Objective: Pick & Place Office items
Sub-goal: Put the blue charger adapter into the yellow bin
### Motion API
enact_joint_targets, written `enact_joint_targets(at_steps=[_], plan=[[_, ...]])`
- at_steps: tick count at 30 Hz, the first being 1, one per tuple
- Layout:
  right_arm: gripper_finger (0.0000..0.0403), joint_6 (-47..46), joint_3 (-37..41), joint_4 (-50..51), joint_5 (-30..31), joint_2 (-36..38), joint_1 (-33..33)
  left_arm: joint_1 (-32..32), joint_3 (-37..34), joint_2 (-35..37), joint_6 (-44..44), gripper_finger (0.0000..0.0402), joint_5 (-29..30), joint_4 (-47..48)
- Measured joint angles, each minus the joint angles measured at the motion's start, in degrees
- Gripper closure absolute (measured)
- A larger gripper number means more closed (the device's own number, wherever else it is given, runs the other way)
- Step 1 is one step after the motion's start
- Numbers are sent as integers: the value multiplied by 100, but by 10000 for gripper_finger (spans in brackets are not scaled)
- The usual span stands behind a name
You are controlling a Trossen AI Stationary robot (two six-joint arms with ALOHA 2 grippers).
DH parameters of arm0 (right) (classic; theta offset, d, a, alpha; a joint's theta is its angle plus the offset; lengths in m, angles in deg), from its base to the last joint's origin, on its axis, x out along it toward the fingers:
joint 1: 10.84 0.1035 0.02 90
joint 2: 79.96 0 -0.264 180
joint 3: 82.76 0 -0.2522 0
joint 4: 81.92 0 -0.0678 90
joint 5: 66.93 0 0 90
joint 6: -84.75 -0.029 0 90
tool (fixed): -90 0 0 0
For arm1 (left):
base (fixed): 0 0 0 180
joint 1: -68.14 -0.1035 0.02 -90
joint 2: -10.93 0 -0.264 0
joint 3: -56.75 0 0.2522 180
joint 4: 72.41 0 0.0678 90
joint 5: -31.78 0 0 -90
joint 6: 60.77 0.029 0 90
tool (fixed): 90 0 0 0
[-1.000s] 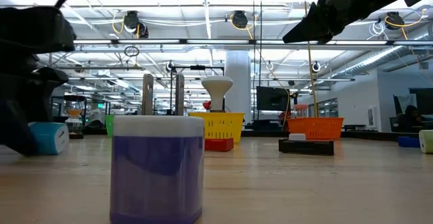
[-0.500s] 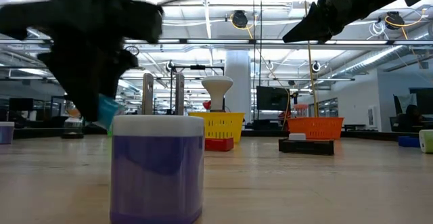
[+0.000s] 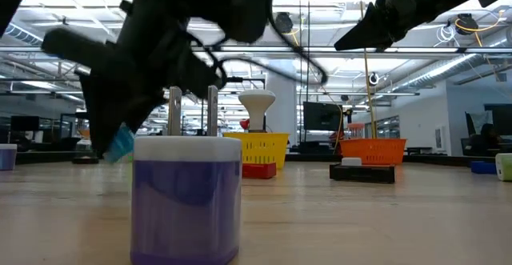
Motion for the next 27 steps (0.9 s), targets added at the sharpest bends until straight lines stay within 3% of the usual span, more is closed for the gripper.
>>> enact_joint_targets(at_steps=[7,13,18,27], plan=[[399,8,0,1,-2,0,0,-107,-4,-225,160,253,18,9],[399,10,0,2,-3,0,1,-133,-4,-248,138,217,70,-243],[399,11,2,2,-7,0,0,-133,-9,-251,160,212,72,-329],[399,11,2,39,-9,0,2,-120,-9,-27,158,174,497,-269]])
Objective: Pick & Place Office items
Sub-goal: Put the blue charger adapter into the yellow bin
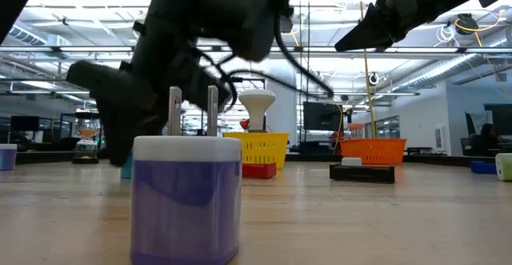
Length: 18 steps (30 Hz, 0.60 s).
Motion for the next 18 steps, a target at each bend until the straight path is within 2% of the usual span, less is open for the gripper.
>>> enact_joint_targets(at_steps=[7,11,14,18], plan=[[399,0,2,10,-2,0,-2,178,-7,830,-137,136,502,-132],[399,2,2,51,-3,1,0,438,-236,1503,-236,137,916,-779],[399,2,2,89,-2,2,0,662,-794,2100,-232,150,1139,-1713],[399,0,2,94,-4,2,-2,902,-2076,2946,-271,177,1201,-3270]])
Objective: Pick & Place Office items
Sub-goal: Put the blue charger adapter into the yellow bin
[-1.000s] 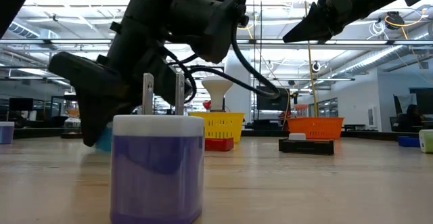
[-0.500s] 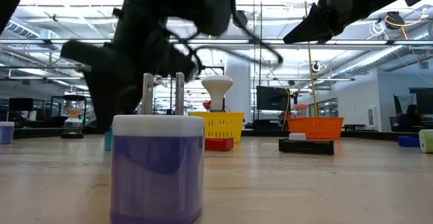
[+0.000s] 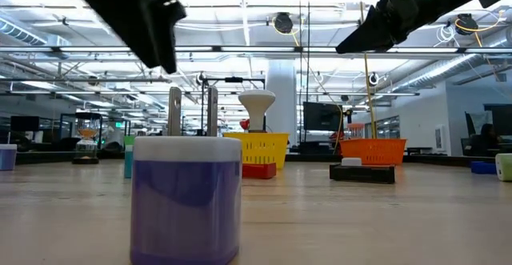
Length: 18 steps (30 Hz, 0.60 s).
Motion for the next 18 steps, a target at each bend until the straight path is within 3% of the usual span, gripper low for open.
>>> enact_joint_targets(at_steps=[6,9,13,18], plan=[[399,-156,10,-133,-113,-217,0,244,-2228,871,-522,232,68,-2450],[399,-120,233,-1066,-575,-561,0,323,-2994,1020,-641,261,129,-3476],[400,23,828,-2876,-1850,-1157,44,376,-3361,1085,-726,297,144,-4053],[402,186,1016,-3565,-1918,-1500,54,454,-3213,1083,-504,327,134,-4085]])
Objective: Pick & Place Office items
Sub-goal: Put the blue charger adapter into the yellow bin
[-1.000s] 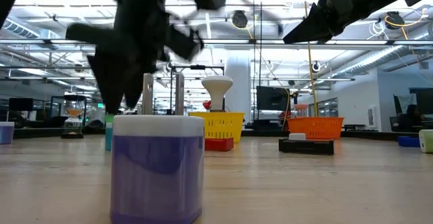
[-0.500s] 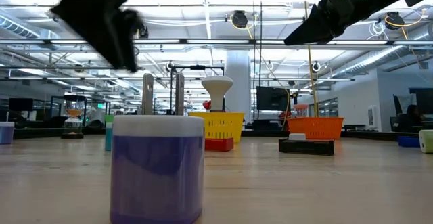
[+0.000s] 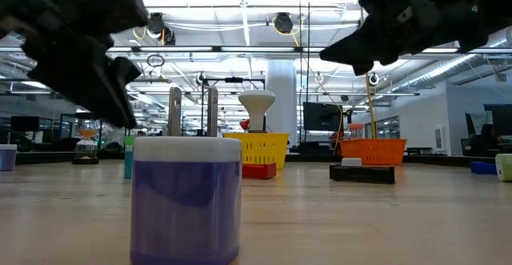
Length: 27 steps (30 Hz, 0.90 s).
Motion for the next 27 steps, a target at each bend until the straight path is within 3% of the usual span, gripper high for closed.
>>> enact_joint_targets(at_steps=[4,7,14,21,27], plan=[[402,0,7,3,1,-16,-39,-11,267,0,44,328,1,116],[402,-7,7,1,0,-14,-19,-62,624,0,-24,306,3,612],[402,-13,7,152,-19,-14,-17,-251,1209,2,-321,197,425,2040],[402,-13,7,136,-19,-14,-17,-565,892,-13,-514,100,-230,1780],[403,-13,7,136,-19,-14,-17,-645,770,-27,-472,89,-5,1712]])
